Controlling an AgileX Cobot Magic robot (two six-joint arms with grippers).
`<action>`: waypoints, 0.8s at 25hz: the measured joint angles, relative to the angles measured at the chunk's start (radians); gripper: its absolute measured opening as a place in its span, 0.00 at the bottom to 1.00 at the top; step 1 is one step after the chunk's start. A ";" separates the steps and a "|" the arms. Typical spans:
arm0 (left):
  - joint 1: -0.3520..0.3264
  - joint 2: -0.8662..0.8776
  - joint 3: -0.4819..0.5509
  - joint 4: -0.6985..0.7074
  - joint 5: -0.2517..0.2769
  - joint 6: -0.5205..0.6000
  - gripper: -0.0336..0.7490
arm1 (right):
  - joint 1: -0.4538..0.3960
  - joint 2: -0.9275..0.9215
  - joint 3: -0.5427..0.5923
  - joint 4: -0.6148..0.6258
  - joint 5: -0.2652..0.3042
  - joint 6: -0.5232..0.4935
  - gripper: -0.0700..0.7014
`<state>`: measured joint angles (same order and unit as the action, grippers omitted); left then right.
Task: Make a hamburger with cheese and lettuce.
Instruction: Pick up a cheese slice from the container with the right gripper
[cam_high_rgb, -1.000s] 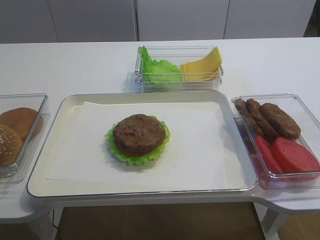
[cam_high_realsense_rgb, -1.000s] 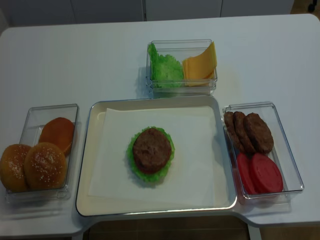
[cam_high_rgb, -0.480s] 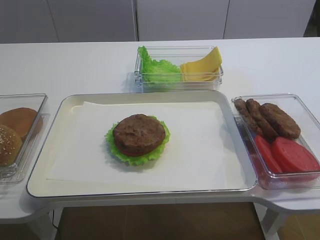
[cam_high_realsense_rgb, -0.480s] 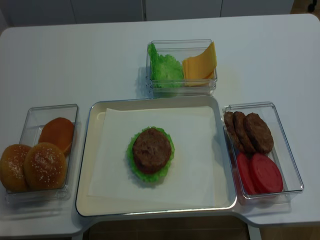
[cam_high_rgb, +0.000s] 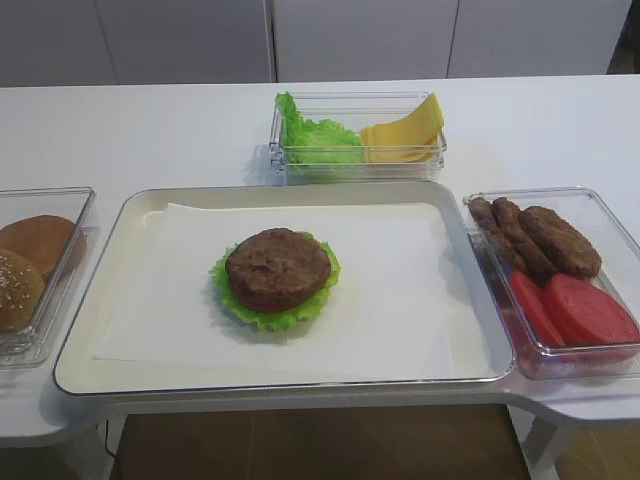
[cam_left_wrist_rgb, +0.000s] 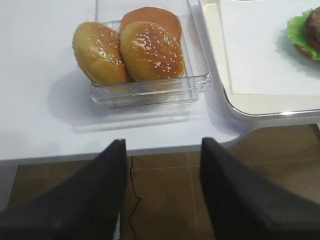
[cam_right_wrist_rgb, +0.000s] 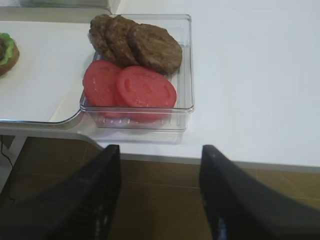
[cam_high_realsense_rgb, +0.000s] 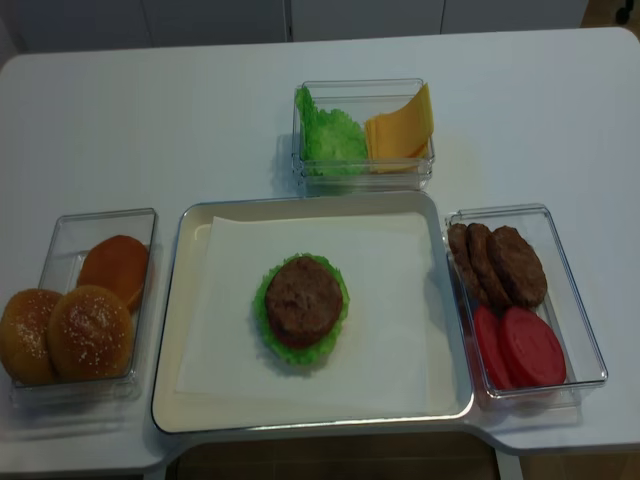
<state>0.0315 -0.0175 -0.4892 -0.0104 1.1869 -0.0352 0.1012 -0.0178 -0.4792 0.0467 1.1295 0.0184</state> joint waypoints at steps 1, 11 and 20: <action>0.000 0.000 0.000 0.000 0.000 0.000 0.50 | 0.000 0.000 0.000 0.000 0.000 0.000 0.59; 0.000 0.000 0.000 0.000 0.000 0.000 0.50 | 0.000 0.000 -0.040 0.010 -0.062 0.084 0.59; 0.000 0.000 0.000 0.000 0.000 0.000 0.50 | 0.000 0.272 -0.136 0.079 -0.189 0.131 0.59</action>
<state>0.0315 -0.0175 -0.4892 -0.0104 1.1869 -0.0352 0.1012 0.2544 -0.6152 0.1255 0.9408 0.1497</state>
